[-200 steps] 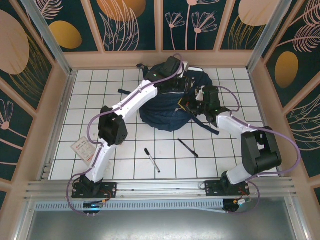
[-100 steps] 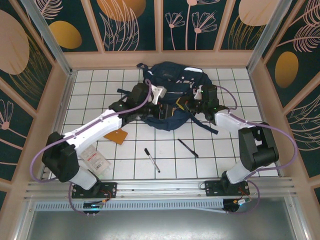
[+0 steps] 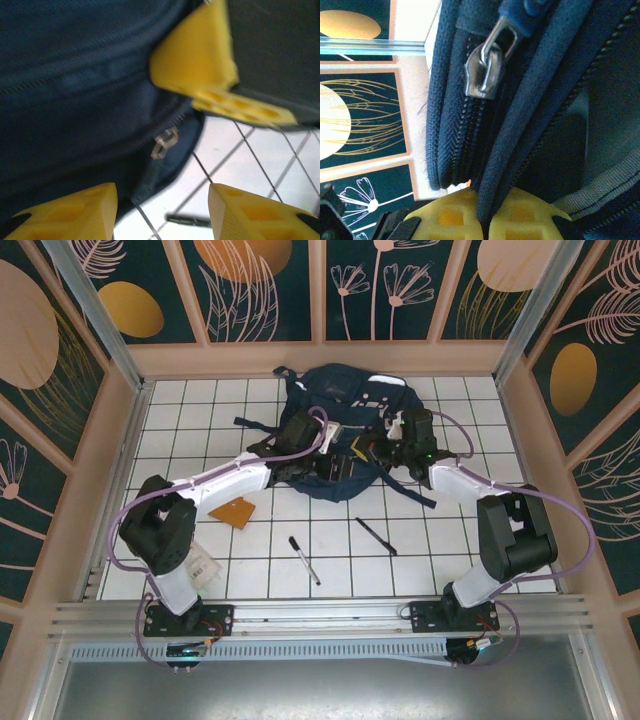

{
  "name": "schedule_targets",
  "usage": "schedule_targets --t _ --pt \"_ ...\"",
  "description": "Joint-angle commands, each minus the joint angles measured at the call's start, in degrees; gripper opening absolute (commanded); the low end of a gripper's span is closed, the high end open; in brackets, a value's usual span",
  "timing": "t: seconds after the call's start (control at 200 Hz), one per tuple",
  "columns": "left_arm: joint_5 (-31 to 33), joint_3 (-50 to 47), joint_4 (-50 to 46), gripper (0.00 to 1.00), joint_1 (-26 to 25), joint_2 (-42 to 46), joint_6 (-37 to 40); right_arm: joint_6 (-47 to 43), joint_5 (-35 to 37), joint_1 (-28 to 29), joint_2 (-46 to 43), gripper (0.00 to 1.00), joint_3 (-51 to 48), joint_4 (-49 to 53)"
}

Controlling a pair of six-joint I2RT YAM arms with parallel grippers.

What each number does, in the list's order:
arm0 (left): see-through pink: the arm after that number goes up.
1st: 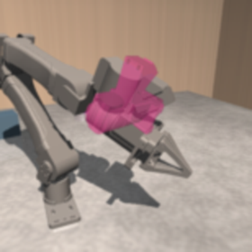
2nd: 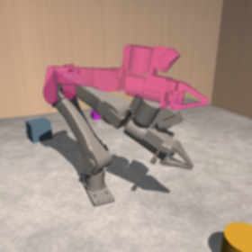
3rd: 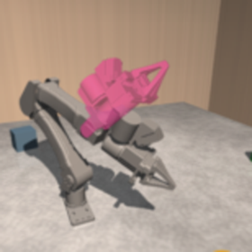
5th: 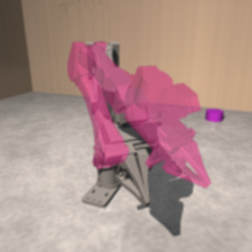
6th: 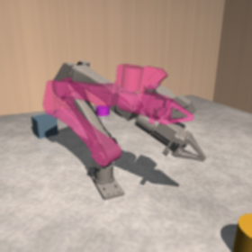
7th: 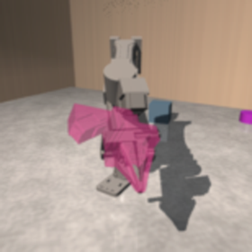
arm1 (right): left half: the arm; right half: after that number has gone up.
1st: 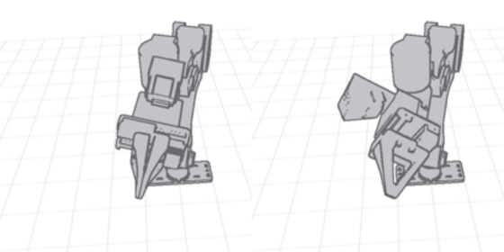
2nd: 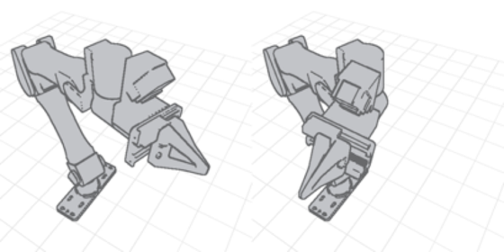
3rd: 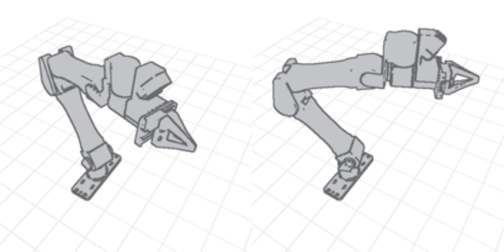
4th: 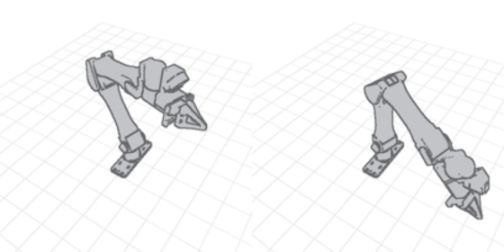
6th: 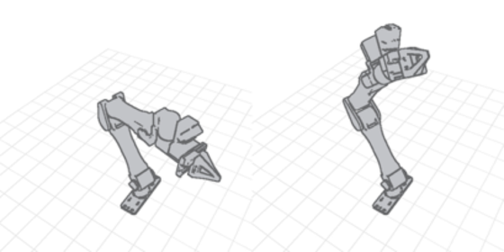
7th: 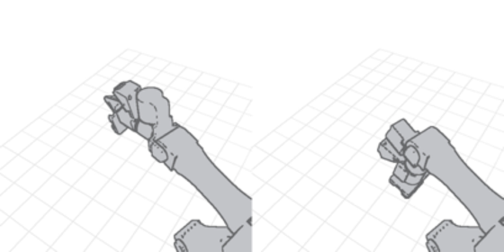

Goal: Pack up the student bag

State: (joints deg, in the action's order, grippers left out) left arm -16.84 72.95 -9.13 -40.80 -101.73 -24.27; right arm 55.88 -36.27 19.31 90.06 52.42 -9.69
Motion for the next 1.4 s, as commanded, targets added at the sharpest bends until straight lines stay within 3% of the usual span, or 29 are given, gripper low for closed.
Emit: schedule_targets --t 0.0,0.095,0.205,0.275,0.36,0.465,0.651,0.856,1.041,1.136,1.206,1.396 --pt "6.2 3.8 0.1 0.49 0.3 -2.1 2.7 -1.3 -3.2 1.5 -2.4 0.0 2.8 -0.4" --pt "7.5 4.8 -0.5 0.49 0.3 -3.9 3.9 -1.4 -3.3 1.8 -2.6 0.0 2.6 -0.3" --pt "-4.5 5.8 0.4 0.43 0.3 -6.1 6.2 -1.4 -3.6 1.8 -2.6 0.0 2.9 -0.3" --pt "-6.5 6.6 -1.0 0.34 0.3 -7.1 6.6 -1.6 -3.6 1.8 -2.5 0.0 3.2 -0.1" --pt "-3.2 6.2 -1.9 0.13 0.4 -6.7 8.1 -2.3 -3.6 1.9 -2.4 0.0 3.9 0.8" --pt "-1.4 6.2 -1.6 0.0 0.4 -5.4 9.5 -4.9 -2.9 1.5 -2.5 0.0 4.7 3.5" --pt "-0.2 3.9 -0.7 0.0 1.8 -2.4 12.6 -10.1 0.2 -1.1 -3.9 0.0 5.2 10.3" --pt "3.8 -3.5 0.6 0.0 6.7 1.4 15.5 -12.9 -1.2 -8.3 -5.5 0.0 3.4 13.3" --pt "-1.5 -5.3 0.7 0.0 7.2 1.8 18.9 -13.0 -3.3 -11.3 -3.6 0.0 3.3 12.7" --pt "-4.5 -5.3 3.3 0.0 6.0 2.0 16.2 -9.9 -2.0 -11.1 -3.6 0.31 3.4 13.9" --pt "-5.5 -4.4 5.4 0.0 4.5 2.0 14.0 -5.5 -1.0 -10.1 -5.1 0.45 2.6 14.5" --pt "-8.4 -0.8 11.2 0.0 0.0 0.5 8.3 9.3 8.3 -1.6 -9.1 0.55 -1.6 11.5"
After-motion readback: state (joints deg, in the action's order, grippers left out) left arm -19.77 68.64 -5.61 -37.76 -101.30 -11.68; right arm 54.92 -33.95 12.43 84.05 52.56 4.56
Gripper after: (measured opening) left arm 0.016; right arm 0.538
